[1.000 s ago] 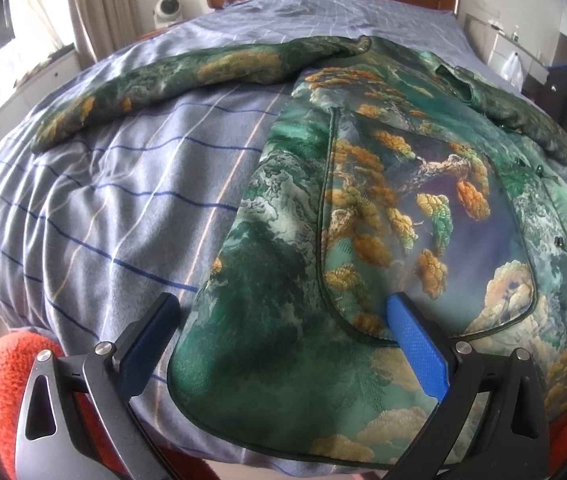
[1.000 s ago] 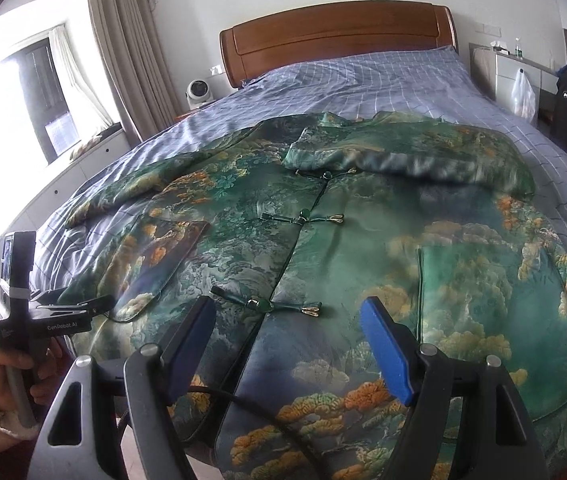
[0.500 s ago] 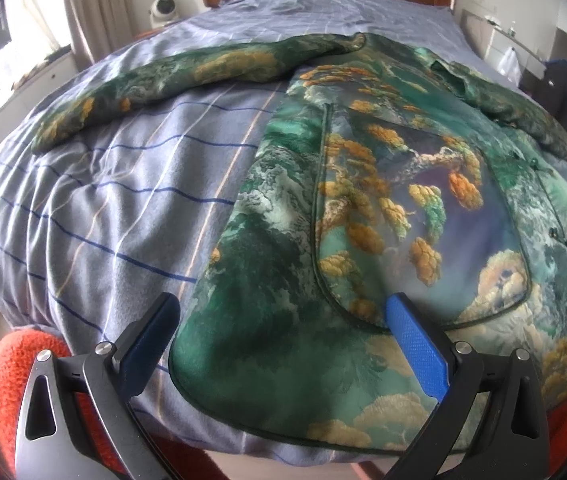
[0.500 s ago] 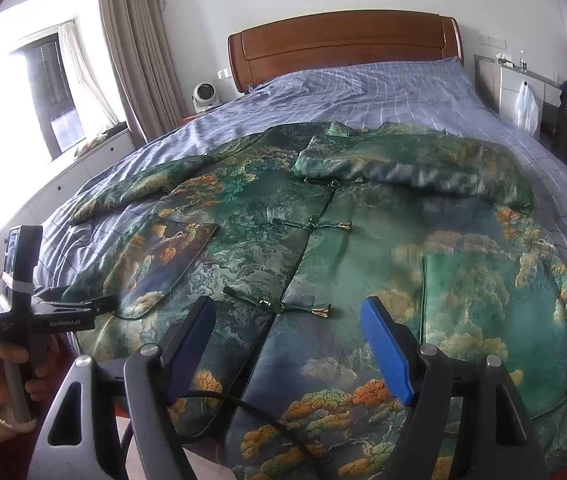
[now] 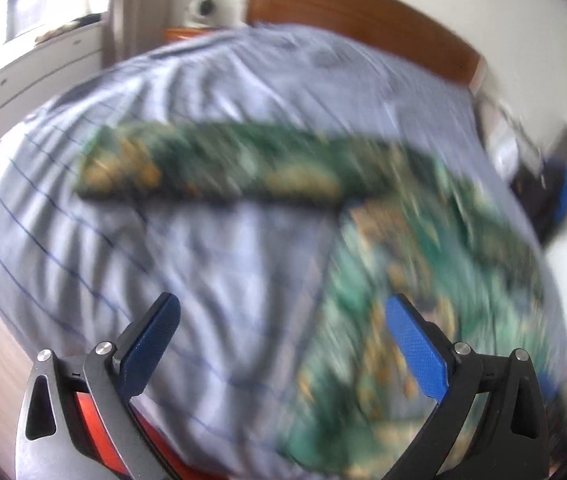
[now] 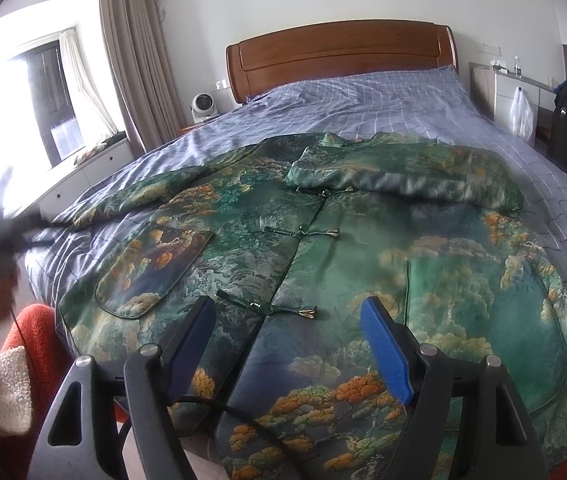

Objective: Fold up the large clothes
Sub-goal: 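Move the left tool to the cuff of the other extended sleeve, then grasp the sleeve cuff with the left tool and lift it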

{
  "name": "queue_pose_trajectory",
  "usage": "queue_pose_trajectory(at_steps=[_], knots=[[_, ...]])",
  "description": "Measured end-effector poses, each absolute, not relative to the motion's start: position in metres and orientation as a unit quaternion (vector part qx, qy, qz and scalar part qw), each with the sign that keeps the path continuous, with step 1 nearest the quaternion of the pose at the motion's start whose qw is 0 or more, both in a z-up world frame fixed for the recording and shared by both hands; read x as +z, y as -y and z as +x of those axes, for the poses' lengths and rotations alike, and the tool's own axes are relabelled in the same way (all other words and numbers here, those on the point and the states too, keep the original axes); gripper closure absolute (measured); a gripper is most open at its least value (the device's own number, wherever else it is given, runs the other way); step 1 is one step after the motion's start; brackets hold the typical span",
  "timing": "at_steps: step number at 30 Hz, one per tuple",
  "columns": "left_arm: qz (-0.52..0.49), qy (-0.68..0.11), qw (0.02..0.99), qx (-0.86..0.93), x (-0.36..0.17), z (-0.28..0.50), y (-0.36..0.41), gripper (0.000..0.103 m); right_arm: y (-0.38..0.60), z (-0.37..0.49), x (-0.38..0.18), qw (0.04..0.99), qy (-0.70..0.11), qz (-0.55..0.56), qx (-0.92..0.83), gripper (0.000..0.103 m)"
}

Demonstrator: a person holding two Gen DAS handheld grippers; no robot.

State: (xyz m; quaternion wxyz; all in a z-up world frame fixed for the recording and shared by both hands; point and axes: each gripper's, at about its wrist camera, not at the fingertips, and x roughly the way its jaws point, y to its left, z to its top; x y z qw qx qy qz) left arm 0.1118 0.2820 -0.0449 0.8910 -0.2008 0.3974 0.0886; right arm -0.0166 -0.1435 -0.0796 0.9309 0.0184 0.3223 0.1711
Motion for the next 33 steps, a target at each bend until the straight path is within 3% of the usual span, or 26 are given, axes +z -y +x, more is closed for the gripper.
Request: queue_pose_trajectory(at_steps=[4, 10, 17, 19, 21, 22, 23, 24, 28, 33], knots=[[-0.258, -0.399, 0.871, 0.125, -0.039, 0.15, -0.368, 0.0, 0.145, -0.015, -0.081, 0.93, -0.323, 0.024, 0.172, 0.028], [-0.306, -0.438, 0.813, 0.229, -0.075, 0.183, -0.476, 0.001, 0.144, -0.017, -0.081, 0.932, -0.32, 0.015, 0.17, 0.028], [-0.348, -0.462, 0.773, 0.259, -0.126, 0.194, -0.511, 0.002, 0.138, -0.012, -0.086, 0.927, -0.333, 0.009, 0.172, 0.028], [-0.358, -0.461, 0.774, 0.245, -0.134, 0.2, -0.509, 0.011, 0.134, -0.011, -0.089, 0.925, -0.337, 0.005, 0.176, 0.028], [-0.364, -0.474, 0.769, 0.225, -0.14, 0.206, -0.504, 0.053, 0.131, -0.011, -0.09, 0.924, -0.337, 0.0, 0.178, 0.028], [-0.352, -0.483, 0.766, 0.238, -0.14, 0.209, -0.505, 0.061, 0.13, -0.012, -0.09, 0.924, -0.337, -0.002, 0.179, 0.028], [-0.331, -0.484, 0.77, 0.253, -0.136, 0.209, -0.502, 0.083, 0.129, -0.012, -0.09, 0.924, -0.336, -0.002, 0.18, 0.028], [-0.321, -0.479, 0.775, 0.26, -0.128, 0.207, -0.501, 0.091, 0.129, -0.013, -0.089, 0.925, -0.335, -0.002, 0.18, 0.028], [-0.301, -0.435, 0.809, 0.254, -0.07, 0.205, -0.489, 0.096, 0.136, -0.016, -0.085, 0.929, -0.325, 0.011, 0.178, 0.028], [-0.205, -0.382, 0.885, 0.168, 0.057, 0.237, -0.4, 0.098, 0.147, -0.016, -0.081, 0.932, -0.313, 0.035, 0.181, 0.028]])
